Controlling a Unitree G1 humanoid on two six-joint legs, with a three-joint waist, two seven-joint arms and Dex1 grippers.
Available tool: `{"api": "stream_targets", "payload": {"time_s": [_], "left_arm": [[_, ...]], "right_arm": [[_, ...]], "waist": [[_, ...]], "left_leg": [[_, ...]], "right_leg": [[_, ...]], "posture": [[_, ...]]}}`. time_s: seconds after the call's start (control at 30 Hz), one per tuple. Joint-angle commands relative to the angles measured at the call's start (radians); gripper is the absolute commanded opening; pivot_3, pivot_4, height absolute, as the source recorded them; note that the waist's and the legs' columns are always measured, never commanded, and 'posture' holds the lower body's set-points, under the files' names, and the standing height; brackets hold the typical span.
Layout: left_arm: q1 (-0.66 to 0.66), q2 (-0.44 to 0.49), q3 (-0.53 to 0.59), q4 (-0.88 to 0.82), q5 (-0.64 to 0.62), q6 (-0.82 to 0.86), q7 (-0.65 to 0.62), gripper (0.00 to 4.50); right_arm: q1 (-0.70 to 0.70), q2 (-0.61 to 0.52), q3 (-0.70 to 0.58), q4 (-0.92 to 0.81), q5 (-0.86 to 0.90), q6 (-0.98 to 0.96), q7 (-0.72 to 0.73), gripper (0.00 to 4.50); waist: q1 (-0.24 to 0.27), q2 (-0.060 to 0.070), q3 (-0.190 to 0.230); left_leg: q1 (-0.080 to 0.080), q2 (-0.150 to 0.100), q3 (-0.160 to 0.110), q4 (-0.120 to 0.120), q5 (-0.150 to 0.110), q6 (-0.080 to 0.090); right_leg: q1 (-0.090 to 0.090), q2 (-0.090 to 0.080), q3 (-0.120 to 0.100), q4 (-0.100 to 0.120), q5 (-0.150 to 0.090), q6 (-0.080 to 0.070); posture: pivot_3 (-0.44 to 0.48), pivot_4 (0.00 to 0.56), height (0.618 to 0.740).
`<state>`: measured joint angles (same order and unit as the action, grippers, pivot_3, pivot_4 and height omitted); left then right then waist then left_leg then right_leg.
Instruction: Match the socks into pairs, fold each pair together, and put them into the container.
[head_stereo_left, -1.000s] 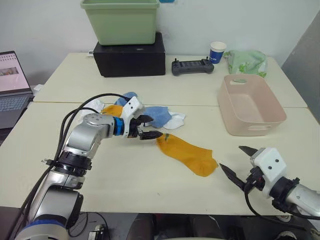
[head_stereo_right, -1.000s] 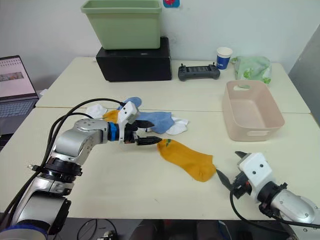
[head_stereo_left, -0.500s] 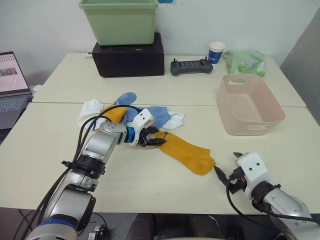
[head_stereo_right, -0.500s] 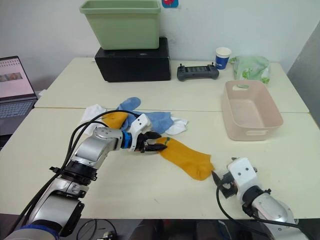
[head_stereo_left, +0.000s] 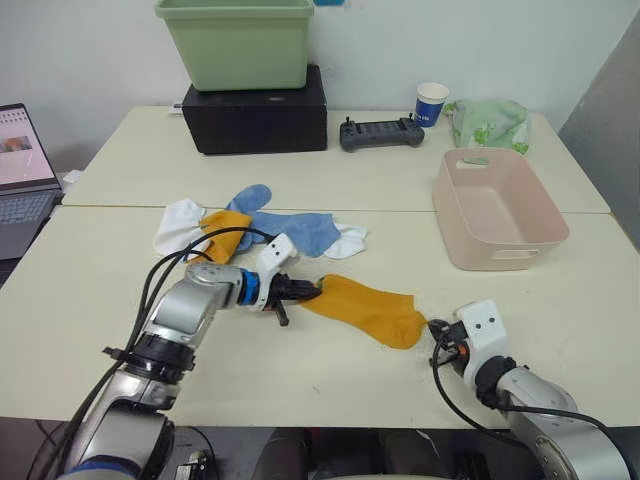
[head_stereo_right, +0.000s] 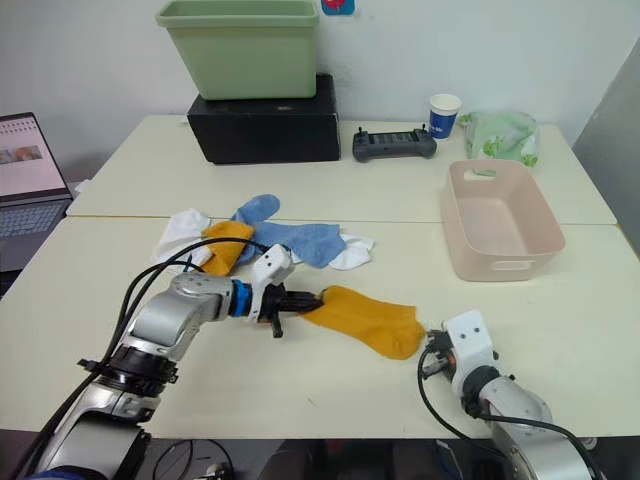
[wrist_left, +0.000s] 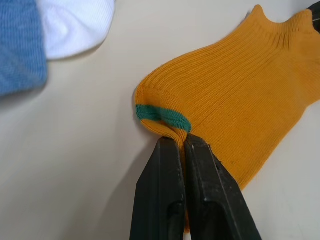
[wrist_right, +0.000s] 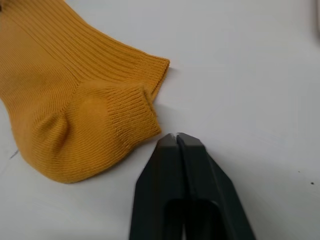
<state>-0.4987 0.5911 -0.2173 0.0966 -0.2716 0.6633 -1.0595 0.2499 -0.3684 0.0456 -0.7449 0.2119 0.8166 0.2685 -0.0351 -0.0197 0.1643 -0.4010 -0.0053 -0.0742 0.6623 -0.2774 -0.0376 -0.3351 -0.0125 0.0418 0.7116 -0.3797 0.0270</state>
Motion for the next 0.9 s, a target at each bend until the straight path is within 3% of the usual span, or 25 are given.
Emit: {"api": "stream_targets", "payload": {"time_s": [0.03, 0.1, 0.2, 0.33, 0.5, 0.7, 0.83, 0.9], "left_arm": [[0.060, 0.037, 0.076, -0.087, -0.041, 0.049, 0.023, 0.00], [0.107, 0.048, 0.106, -0.141, -0.061, 0.069, 0.043, 0.00], [0.182, 0.056, 0.134, -0.215, -0.069, 0.093, 0.086, 0.00], [0.252, 0.033, 0.164, -0.288, -0.086, 0.115, 0.155, 0.00], [0.294, 0.024, 0.172, -0.327, -0.099, 0.115, 0.200, 0.00], [0.311, 0.027, 0.168, -0.309, -0.079, 0.064, 0.233, 0.00], [0.316, 0.035, 0.156, -0.305, -0.072, 0.042, 0.225, 0.00], [0.319, 0.042, 0.152, -0.306, -0.075, 0.043, 0.216, 0.00]], "right_arm": [[0.019, -0.038, -0.024, -0.075, 0.010, -0.032, 0.033, 0.03], [0.046, -0.062, -0.065, -0.094, 0.019, -0.037, 0.048, 0.03], [0.056, -0.074, -0.138, -0.105, 0.074, -0.050, 0.094, 0.61], [-0.008, -0.062, -0.142, -0.080, 0.137, -0.029, 0.126, 2.02], [-0.099, -0.031, -0.037, -0.003, 0.120, -0.013, 0.099, 3.78], [-0.155, -0.015, 0.039, 0.114, 0.080, -0.017, 0.072, 3.78], [-0.163, -0.022, 0.064, 0.128, 0.074, -0.022, 0.083, 2.92], [-0.165, -0.034, 0.086, 0.127, 0.059, -0.029, 0.087, 2.16]], "waist": [[0.000, 0.000, 0.000], [0.001, 0.000, 0.000], [0.002, 0.000, 0.000], [0.000, 0.000, 0.000], [0.002, 0.000, 0.000], [0.002, 0.000, 0.000], [0.002, 0.001, 0.000], [0.002, 0.001, 0.000]], "left_leg": [[0.000, 0.000, 0.000, 0.000, 0.000, 0.000], [0.000, 0.000, 0.000, 0.000, 0.000, 0.000], [0.000, 0.000, 0.000, 0.000, 0.000, 0.000], [0.001, 0.000, 0.000, 0.000, 0.000, 0.000], [0.001, 0.000, 0.000, 0.000, 0.000, 0.000], [0.001, 0.000, 0.000, 0.000, 0.000, 0.000], [0.001, 0.000, 0.000, 0.000, 0.000, 0.000], [0.001, 0.000, 0.000, 0.000, 0.000, 0.000]], "right_leg": [[0.000, 0.000, 0.000, 0.000, 0.000, 0.000], [0.000, 0.000, 0.000, 0.000, 0.000, 0.000], [0.000, 0.000, 0.000, 0.000, 0.000, 0.000], [0.001, 0.000, 0.001, 0.000, 0.000, 0.000], [0.001, 0.000, 0.000, 0.000, 0.000, 0.000], [0.001, 0.000, 0.000, 0.000, 0.000, 0.000], [0.001, 0.000, 0.000, 0.000, 0.000, 0.000], [0.001, 0.000, 0.000, 0.000, 0.000, 0.000]], "posture": [[0.000, 0.150, 0.725], [0.000, 0.150, 0.725], [0.000, 0.150, 0.725], [0.000, 0.150, 0.725], [0.000, 0.150, 0.725], [0.000, 0.150, 0.725], [0.000, 0.150, 0.725], [0.000, 0.150, 0.725]]}}
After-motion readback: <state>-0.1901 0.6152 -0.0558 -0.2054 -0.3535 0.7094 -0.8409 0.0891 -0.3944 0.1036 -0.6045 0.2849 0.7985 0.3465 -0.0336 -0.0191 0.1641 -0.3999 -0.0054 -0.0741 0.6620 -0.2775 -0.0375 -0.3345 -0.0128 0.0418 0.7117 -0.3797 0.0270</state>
